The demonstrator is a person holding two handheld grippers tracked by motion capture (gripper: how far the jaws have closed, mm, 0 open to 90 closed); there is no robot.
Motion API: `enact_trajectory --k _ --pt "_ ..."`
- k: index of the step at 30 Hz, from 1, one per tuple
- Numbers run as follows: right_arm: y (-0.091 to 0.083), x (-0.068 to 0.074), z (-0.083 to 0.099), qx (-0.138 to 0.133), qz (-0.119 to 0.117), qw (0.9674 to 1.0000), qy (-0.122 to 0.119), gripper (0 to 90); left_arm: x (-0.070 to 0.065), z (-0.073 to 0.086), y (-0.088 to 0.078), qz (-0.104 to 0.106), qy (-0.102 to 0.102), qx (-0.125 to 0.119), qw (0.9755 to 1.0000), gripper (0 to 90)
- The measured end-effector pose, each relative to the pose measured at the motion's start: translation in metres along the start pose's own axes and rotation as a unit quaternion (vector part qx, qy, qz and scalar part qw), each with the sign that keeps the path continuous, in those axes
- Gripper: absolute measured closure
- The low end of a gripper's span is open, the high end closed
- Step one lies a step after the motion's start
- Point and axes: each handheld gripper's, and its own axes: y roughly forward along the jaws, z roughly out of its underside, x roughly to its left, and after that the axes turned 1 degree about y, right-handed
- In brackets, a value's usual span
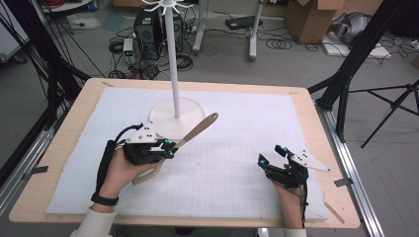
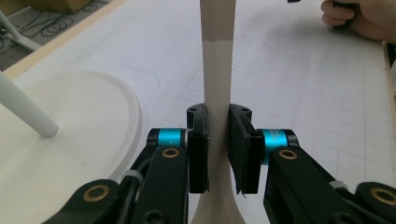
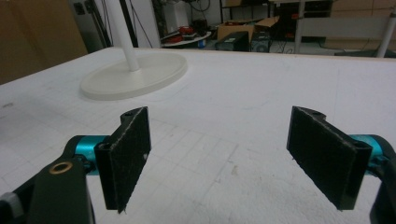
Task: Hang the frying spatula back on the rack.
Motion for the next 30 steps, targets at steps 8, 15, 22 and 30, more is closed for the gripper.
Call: enact_trajectory --k 8,15,22,30 --pt "-0.011 0.016 -0.026 -0.047 -0.041 0.998 0.012 22.9 -0.003 -0.003 -0.009 0.002 -0.012 -0.044 0.999 77.9" --pt "-0.007 0.037 -0.046 -0.058 -0.072 0.9955 0.023 24.7 -0.007 -0.003 -0.01 -0.012 -0.014 -0.082 0.9964 77.9" --pt "0.003 0.067 -0.068 -0.065 -0.101 0.9926 0.014 26.2 -0.011 -0.004 -0.008 -0.015 -0.017 -0.106 0.9941 77.8" --pt "0.021 0.096 -0.086 -0.058 -0.129 0.9899 0.014 30.0 -0.017 -0.003 -0.002 -0.031 -0.023 -0.13 0.9907 77.8"
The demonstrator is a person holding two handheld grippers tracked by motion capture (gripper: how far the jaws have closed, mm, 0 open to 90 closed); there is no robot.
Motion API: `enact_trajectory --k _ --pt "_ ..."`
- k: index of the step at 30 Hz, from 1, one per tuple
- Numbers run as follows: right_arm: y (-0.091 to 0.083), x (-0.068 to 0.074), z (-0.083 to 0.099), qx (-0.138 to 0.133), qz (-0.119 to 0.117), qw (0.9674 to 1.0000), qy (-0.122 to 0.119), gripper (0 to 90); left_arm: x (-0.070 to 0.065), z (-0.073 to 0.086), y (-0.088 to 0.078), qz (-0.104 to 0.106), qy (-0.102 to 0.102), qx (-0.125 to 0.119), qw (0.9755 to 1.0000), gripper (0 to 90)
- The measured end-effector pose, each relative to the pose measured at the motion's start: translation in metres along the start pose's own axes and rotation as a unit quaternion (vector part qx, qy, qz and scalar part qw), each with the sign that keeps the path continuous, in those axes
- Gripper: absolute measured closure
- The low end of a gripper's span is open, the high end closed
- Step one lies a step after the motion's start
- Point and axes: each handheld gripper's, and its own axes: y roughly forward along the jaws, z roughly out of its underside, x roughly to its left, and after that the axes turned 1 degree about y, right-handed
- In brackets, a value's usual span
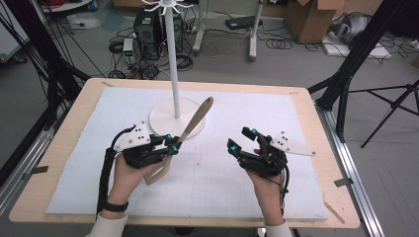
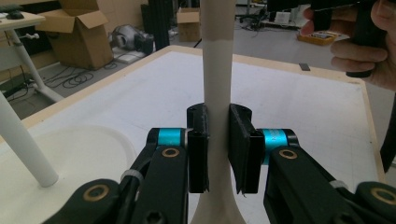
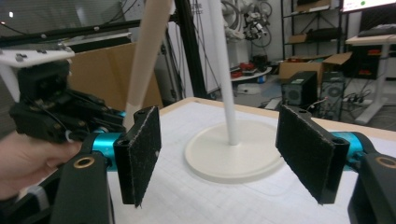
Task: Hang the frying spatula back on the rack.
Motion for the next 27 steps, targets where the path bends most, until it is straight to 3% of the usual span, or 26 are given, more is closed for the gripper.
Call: enact_trajectory --k 6,13,18,20,24,26,27 --pt "0.02 0.015 -0.006 0.012 -0.014 0.9998 0.006 31.7 -0.007 0.0 0.006 -0.005 0.002 -0.013 0.9999 77.8" --pt "0.04 0.027 -0.013 0.012 -0.005 0.9996 0.024 37.1 -0.014 0.0 0.014 -0.015 0.007 -0.025 0.9996 77.8" --pt "0.053 0.034 -0.017 0.009 -0.012 0.999 0.042 42.1 -0.02 0.0 0.019 -0.029 0.012 -0.038 0.9988 77.8" --pt "0.057 0.037 -0.018 0.007 -0.012 0.9986 0.05 44.1 -0.022 0.0 0.02 -0.038 0.023 -0.042 0.9982 77.8" --pt "0.063 0.038 -0.018 0.008 -0.006 0.9981 0.06 46.5 -0.025 0.0 0.024 -0.037 0.025 -0.044 0.998 77.8" --pt "0.065 0.038 -0.018 0.006 -0.011 0.9978 0.065 49.6 -0.026 0.0 0.025 -0.037 0.025 -0.044 0.998 77.8" --pt "0.066 0.039 -0.018 0.003 -0.009 0.998 0.062 55.7 -0.026 0.0 0.025 -0.037 0.027 -0.043 0.998 77.8"
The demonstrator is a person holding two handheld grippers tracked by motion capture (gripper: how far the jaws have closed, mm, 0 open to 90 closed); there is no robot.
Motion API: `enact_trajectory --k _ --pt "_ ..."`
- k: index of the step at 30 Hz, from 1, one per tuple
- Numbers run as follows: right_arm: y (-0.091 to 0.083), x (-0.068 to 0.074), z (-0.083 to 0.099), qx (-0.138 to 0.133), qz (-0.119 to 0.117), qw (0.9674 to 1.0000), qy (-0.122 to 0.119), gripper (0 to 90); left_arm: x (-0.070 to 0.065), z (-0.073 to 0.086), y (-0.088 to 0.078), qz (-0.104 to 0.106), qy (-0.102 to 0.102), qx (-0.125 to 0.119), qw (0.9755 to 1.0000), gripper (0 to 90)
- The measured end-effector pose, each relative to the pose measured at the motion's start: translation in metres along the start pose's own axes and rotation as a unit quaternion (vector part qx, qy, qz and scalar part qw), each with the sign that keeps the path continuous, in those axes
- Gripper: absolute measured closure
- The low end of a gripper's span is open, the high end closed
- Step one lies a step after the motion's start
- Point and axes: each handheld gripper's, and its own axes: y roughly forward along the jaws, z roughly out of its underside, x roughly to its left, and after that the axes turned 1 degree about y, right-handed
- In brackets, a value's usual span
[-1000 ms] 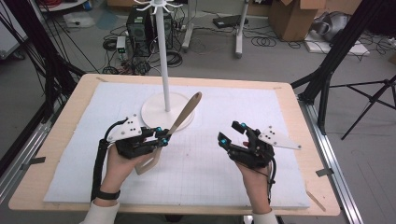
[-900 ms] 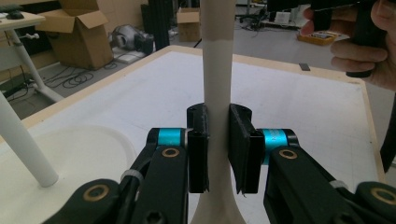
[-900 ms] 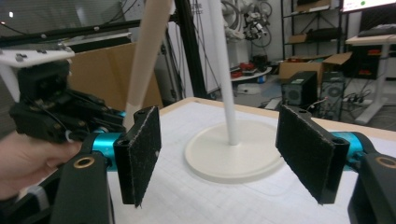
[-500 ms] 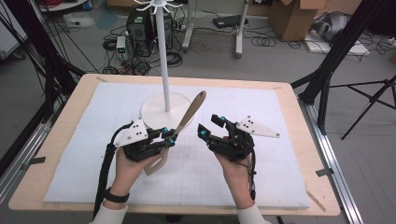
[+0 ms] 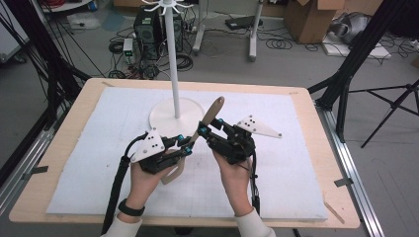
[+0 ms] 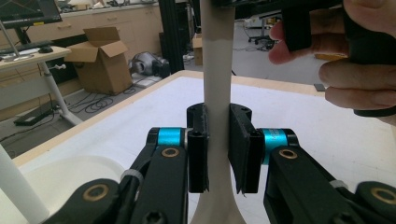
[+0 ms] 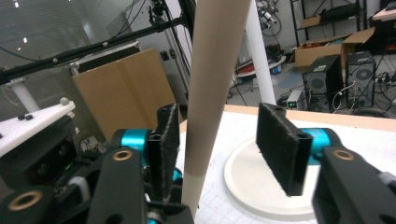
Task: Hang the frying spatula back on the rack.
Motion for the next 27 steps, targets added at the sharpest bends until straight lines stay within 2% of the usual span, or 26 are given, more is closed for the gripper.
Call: enact_trajectory --k 1,7,11,15,20,24,26,27 --pt "0.0 0.0 0.0 0.0 0.0 1.0 0.0 55.7 0.0 0.0 0.001 0.002 -0.001 0.0 1.0 77.8" --pt "0.002 -0.001 0.0 -0.004 -0.017 0.9998 0.007 71.5 -0.001 0.001 0.004 0.001 0.0 0.002 1.0 77.8" --pt "0.002 -0.002 0.0 -0.007 -0.029 0.9994 0.019 73.7 -0.002 0.001 0.005 -0.003 0.004 0.0 1.0 77.7" --pt "0.002 -0.003 -0.001 -0.005 -0.033 0.9993 0.018 74.6 -0.002 0.001 0.006 -0.005 0.005 0.002 1.0 77.6" --pt "0.003 -0.003 -0.001 -0.002 -0.042 0.999 0.015 75.1 0.001 0.001 0.007 0.01 -0.003 0.0 0.9999 75.9" --pt "0.003 -0.007 -0.004 -0.001 -0.054 0.9985 0.011 75.3 0.004 -0.002 0.003 0.022 -0.004 -0.002 0.9998 64.6" --pt "0.0 -0.009 -0.008 -0.001 -0.069 0.9975 0.01 75.4 0.007 -0.004 -0.001 0.032 -0.005 -0.007 0.9994 56.4" --pt "0.0 -0.009 -0.008 -0.001 -0.069 0.9975 0.01 75.4 0.009 -0.006 -0.004 0.039 -0.007 -0.008 0.9992 56.4"
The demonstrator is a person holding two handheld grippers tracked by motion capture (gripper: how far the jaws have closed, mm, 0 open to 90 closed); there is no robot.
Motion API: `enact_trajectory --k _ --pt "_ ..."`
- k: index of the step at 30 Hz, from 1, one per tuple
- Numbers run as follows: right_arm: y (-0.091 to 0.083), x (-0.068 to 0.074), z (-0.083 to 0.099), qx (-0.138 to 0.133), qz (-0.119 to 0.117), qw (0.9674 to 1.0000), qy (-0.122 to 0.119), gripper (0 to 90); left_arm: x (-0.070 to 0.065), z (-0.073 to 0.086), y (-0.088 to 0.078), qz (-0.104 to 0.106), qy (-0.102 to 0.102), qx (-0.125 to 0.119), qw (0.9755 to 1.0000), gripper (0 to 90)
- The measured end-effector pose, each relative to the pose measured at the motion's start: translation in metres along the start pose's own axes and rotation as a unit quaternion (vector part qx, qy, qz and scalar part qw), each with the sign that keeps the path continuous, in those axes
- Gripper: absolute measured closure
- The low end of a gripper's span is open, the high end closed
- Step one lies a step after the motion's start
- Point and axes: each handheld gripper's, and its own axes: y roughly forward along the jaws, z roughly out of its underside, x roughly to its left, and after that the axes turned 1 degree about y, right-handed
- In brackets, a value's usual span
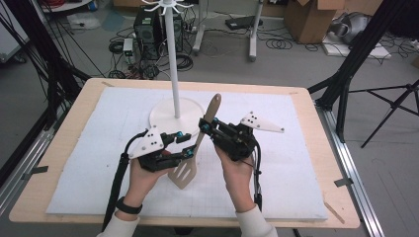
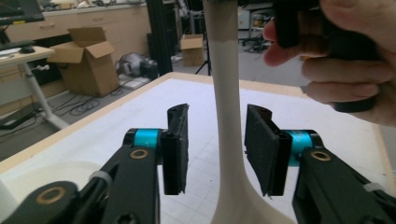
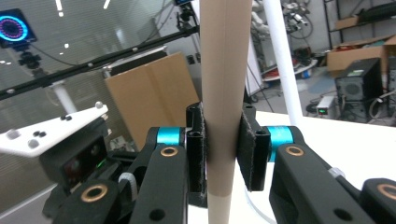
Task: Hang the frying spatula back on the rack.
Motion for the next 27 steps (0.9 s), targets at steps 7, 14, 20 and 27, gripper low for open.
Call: enact_trajectory --k 7,14,20,27 --pt "-0.003 -0.002 -0.012 0.018 -0.089 0.995 -0.042 75.3 0.015 -0.011 -0.011 0.097 -0.036 0.005 0.9946 28.6" --pt "0.001 0.004 -0.02 0.058 -0.177 0.9793 -0.08 75.3 0.027 -0.017 -0.017 0.197 -0.047 -0.011 0.9792 28.3" --pt "0.005 0.008 -0.023 0.082 -0.238 0.9631 -0.095 75.3 0.027 -0.022 -0.013 0.24 -0.043 -0.018 0.9697 36.8" --pt "0.006 0.014 -0.027 0.095 -0.254 0.9565 -0.108 75.3 0.021 -0.024 -0.004 0.249 -0.028 -0.015 0.9679 48.6"
